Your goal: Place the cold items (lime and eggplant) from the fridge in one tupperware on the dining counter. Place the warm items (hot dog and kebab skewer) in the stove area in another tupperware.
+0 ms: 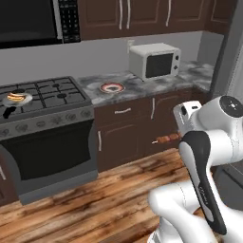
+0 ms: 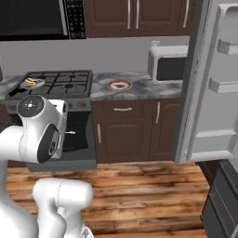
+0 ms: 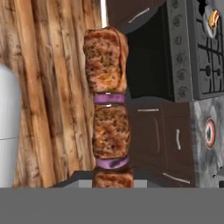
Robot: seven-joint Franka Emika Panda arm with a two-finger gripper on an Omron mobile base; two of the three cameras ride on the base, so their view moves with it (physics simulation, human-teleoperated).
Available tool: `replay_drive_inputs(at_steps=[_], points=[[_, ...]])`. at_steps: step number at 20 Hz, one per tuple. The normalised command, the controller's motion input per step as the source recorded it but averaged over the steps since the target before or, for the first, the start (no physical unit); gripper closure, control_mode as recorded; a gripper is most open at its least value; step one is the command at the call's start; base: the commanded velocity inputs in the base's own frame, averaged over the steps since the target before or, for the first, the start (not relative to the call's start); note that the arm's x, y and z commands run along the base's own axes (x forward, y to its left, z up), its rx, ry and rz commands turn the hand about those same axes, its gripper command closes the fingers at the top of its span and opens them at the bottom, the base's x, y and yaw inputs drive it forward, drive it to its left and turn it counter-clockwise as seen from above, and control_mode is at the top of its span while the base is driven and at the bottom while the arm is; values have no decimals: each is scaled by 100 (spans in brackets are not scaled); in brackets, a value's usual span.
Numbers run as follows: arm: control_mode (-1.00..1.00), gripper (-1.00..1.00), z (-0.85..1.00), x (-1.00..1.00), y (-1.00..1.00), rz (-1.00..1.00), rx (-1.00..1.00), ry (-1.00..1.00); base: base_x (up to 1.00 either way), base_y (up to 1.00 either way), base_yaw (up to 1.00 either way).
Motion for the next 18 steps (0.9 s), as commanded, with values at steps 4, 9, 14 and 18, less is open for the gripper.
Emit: replay_drive_inputs(at_steps=[4,9,14,18], points=[[100,100,0,0,0,0,0,0,-100,-1,6],[100,100,0,0,0,0,0,0,-100,-4,31],[100,100,0,0,0,0,0,0,-100,-21,40],[100,100,0,0,0,0,0,0,-100,-29,42]])
